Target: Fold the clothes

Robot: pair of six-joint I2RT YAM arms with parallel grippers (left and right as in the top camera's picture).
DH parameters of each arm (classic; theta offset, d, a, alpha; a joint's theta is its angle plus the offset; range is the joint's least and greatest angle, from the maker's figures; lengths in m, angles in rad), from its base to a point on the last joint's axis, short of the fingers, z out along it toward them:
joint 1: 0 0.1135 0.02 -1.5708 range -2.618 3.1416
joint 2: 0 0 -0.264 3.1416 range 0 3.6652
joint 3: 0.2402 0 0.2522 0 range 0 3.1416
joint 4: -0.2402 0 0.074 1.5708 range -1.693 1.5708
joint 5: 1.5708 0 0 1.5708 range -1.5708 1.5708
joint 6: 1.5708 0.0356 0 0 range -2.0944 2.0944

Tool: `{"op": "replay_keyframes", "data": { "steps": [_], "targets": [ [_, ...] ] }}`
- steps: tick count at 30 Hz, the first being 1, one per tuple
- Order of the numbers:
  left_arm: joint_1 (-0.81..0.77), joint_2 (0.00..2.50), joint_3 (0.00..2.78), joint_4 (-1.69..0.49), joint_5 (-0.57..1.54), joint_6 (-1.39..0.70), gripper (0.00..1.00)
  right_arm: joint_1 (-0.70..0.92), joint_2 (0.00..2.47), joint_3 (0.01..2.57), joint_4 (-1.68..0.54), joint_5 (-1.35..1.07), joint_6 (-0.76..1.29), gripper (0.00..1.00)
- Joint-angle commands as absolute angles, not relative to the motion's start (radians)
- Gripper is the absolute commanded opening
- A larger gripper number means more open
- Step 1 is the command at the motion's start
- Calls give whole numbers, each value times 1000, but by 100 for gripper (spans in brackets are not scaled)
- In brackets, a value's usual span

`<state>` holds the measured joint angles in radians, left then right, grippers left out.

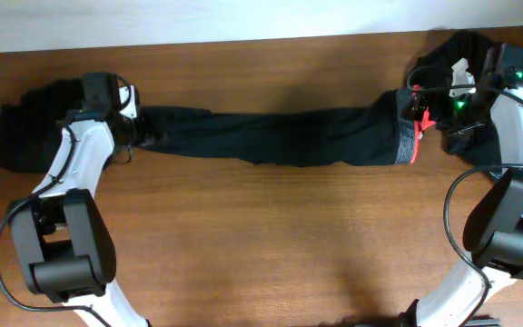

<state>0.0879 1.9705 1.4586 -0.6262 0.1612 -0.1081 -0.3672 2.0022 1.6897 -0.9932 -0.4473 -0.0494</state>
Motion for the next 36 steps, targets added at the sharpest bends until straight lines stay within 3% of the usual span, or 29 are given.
{"op": "replay_keyframes", "data": {
  "steps": [1, 36],
  "targets": [
    [96, 1974, 1550, -678, 233, -58, 99, -366, 2002, 1700, -1014, -487, -48, 99],
    [171, 2171, 1587, -564, 266, -28, 99, -366, 2002, 1700, -1068, -486, -48, 99]
  ]
}}
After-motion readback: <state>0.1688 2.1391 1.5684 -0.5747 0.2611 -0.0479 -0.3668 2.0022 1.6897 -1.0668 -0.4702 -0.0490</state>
